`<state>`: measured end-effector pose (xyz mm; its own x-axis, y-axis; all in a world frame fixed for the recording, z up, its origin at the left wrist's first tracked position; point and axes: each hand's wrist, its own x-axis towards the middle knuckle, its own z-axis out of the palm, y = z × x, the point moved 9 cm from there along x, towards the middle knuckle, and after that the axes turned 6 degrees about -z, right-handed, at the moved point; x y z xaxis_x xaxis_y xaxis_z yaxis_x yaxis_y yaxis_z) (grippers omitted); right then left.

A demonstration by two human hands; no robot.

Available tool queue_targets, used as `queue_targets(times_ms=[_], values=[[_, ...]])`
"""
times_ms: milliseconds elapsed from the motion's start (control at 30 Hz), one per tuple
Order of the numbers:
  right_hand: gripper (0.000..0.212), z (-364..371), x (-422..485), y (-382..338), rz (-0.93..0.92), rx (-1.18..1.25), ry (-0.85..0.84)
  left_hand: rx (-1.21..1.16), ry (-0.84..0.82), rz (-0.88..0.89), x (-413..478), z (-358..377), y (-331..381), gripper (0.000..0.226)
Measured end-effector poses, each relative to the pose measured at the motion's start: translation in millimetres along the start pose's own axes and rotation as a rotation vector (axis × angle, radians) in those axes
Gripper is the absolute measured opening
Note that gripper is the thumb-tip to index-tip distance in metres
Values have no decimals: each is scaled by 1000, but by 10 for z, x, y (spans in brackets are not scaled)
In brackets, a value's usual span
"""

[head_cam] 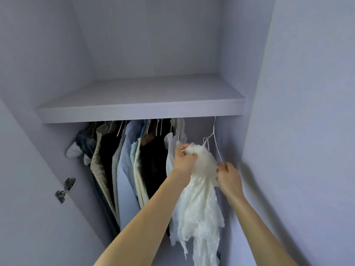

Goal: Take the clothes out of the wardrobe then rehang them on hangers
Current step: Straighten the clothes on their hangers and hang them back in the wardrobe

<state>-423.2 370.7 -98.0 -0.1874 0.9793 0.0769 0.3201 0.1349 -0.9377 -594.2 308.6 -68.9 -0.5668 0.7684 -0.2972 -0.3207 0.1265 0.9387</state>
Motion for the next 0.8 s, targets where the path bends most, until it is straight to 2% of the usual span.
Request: queue_targets(times_ms=[133, 333, 500, 733, 800], values=[[28, 168, 672, -80, -63, -65, 28, 34, 16, -20, 493, 137, 5, 37], [29, 489, 1355, -201, -131, -99, 36, -31, 94, -99, 971, -54, -257, 39], [28, 750, 1830, -337, -112, -176, -34, -5, 100, -92, 1248, -121, -271, 38], [31, 850, 1932, -140, -95, -440, -49, 59, 89, -98, 1440, -154, -268, 35], [31, 804, 1867, -24, -67, -447, -22, 75, 79, -109, 1457, -119, -288, 36]])
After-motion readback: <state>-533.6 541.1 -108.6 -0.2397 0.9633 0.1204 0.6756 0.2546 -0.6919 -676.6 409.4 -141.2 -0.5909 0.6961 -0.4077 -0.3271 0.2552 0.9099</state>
